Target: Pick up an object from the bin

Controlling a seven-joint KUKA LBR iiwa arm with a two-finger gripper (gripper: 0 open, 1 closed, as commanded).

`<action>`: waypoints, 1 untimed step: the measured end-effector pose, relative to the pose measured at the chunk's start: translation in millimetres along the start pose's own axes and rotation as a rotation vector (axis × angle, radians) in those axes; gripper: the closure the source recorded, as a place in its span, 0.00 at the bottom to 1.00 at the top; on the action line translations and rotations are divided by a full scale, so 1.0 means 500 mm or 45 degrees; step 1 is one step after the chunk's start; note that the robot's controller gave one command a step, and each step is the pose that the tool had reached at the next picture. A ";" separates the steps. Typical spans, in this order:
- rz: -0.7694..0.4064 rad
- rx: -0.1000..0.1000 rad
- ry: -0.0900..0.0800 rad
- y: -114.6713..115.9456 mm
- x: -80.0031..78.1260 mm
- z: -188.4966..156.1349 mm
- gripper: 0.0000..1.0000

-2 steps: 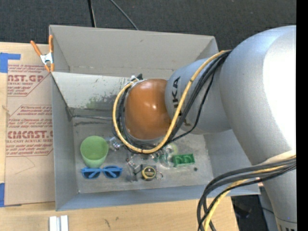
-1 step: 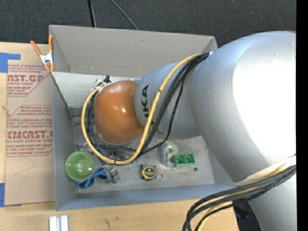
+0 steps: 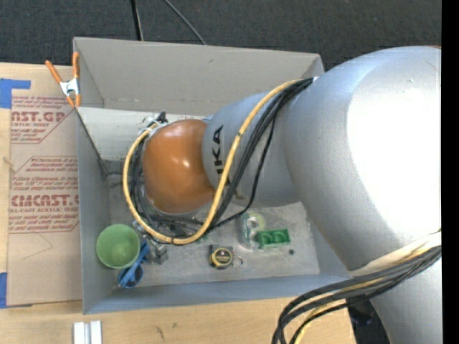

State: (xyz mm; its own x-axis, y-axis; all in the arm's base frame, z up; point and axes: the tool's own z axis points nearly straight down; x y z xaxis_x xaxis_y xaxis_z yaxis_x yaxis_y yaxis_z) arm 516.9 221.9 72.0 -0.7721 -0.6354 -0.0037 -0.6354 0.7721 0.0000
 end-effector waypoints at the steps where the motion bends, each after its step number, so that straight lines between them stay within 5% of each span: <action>1: 0.040 0.004 -0.010 -0.004 -0.016 -0.277 1.00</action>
Offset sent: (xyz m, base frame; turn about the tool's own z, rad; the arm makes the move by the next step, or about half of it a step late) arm 0.0048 0.0013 0.1337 0.0319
